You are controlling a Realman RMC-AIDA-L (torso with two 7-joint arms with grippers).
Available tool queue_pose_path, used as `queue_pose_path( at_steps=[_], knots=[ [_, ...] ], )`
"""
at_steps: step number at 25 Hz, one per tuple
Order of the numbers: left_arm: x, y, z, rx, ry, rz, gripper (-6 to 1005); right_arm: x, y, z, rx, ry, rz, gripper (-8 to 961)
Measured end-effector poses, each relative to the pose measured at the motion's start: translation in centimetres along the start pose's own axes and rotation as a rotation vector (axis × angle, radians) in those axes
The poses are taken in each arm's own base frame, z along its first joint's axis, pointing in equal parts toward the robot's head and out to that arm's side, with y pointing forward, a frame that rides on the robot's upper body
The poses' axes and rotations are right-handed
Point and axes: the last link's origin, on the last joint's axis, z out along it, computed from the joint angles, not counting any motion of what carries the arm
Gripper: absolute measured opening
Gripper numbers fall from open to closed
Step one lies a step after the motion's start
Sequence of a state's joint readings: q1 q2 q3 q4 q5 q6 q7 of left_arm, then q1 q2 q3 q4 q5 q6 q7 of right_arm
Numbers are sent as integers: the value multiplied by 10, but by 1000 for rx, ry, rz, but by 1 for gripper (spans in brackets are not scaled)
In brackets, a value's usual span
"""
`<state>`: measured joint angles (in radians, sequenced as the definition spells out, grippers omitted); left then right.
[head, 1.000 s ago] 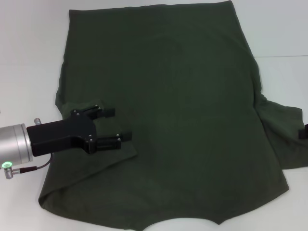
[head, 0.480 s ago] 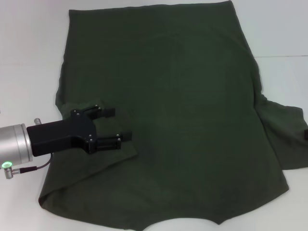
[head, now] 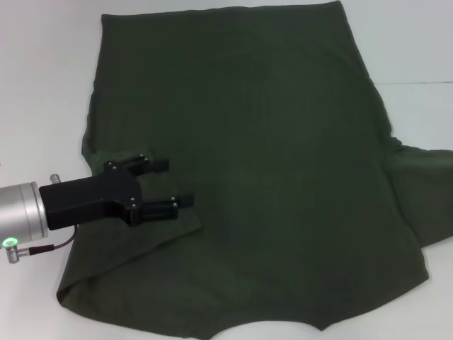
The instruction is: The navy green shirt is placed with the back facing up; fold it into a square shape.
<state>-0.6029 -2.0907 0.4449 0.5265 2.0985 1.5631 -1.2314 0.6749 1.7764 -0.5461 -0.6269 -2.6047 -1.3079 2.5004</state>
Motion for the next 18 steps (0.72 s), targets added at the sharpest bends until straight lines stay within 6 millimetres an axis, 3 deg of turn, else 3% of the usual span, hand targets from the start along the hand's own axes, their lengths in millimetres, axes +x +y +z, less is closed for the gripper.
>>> queue_pose_path(
  at_steps=[12, 18],
  knots=[
    [4, -2, 1, 0, 3, -14, 910, -33, 10, -7, 45, -111, -179, 21],
    [5, -2, 1, 0, 3, -28, 910, -43, 43, -2, -34, -91, -261, 22]
  ],
)
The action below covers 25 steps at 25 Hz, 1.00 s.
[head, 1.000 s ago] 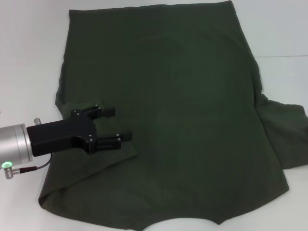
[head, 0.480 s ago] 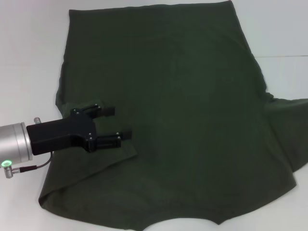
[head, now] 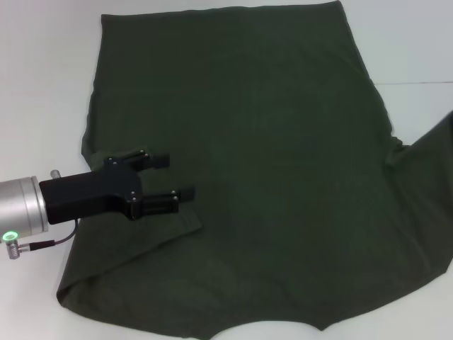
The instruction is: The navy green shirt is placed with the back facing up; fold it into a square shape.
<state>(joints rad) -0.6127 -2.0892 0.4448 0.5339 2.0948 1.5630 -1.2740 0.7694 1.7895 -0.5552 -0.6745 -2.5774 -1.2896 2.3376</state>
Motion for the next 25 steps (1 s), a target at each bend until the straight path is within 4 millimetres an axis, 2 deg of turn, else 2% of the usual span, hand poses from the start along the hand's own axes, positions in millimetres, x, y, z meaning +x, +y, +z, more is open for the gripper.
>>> queue_pose_path(
  at_steps=[9, 15, 25],
  knots=[
    [1, 0, 0, 0, 4, -10, 909, -25, 60, 21, -113, 70, -68, 24],
    [2, 0, 0, -4, 5, -12, 909, -37, 88, 36, -131, 79, -93, 26],
    [1, 1, -1, -6, 2, -12, 909, -25, 114, 69, -136, 144, -109, 28]
  ],
)
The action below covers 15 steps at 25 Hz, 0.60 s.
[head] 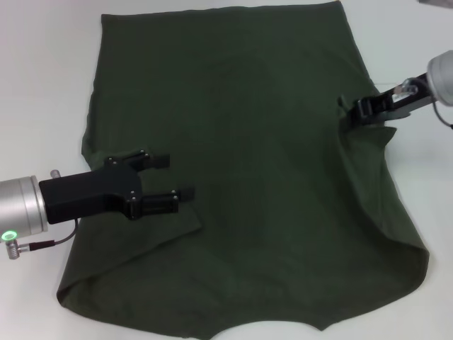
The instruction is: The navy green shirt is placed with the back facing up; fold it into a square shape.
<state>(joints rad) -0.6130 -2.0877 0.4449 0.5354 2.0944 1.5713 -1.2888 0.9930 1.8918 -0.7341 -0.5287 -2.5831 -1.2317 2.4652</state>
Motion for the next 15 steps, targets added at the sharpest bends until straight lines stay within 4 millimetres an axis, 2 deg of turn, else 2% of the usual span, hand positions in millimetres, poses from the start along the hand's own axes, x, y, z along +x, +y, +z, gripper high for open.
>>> queue_pose_path(
  at_steps=[4, 11, 15],
  knots=[
    [-1, 0, 0, -2, -2, -1, 909, 5, 7, 9, -16, 25, 13, 29],
    [-2, 2, 0, -9, -6, -3, 910, 8, 20, 25, -63, 8, 149, 31],
    [-3, 3, 1, -18, -13, 1, 910, 6, 32, 28, -165, -38, 227, 165]
  ],
)
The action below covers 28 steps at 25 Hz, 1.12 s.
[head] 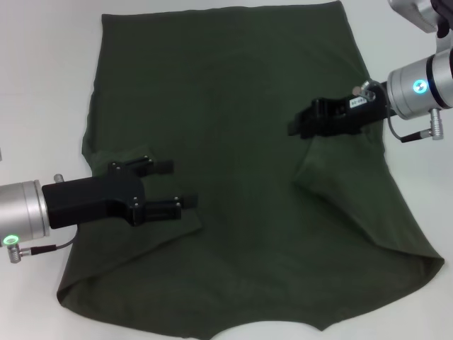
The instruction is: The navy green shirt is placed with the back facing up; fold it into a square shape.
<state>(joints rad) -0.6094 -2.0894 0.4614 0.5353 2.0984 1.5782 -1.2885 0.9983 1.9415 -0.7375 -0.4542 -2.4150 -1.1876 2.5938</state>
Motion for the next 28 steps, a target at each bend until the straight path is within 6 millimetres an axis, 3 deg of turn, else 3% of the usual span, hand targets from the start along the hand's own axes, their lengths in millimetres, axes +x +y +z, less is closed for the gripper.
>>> queue_pose_path(
  at_steps=[4, 8, 10, 15, 21, 28],
  knots=[
    [1, 0, 0, -2, -7, 7, 909, 2, 0, -1, -39, -21, 38, 282],
    [1, 0, -1, -4, -9, 12, 910, 2, -15, -7, -8, -57, 45, 383],
    [1, 0, -2, -8, -8, 12, 910, 0, -22, -14, -5, -90, 37, 434],
    [5, 0, -4, -13, -3, 3, 909, -6, -33, -41, -118, -251, 22, 688],
    [15, -2, -11, -7, 2, -43, 909, -1, -38, -66, -244, -336, -14, 907],
    [18, -3, -14, -5, 1, -65, 909, 13, -42, -73, -284, -393, -161, 924]
  ],
)
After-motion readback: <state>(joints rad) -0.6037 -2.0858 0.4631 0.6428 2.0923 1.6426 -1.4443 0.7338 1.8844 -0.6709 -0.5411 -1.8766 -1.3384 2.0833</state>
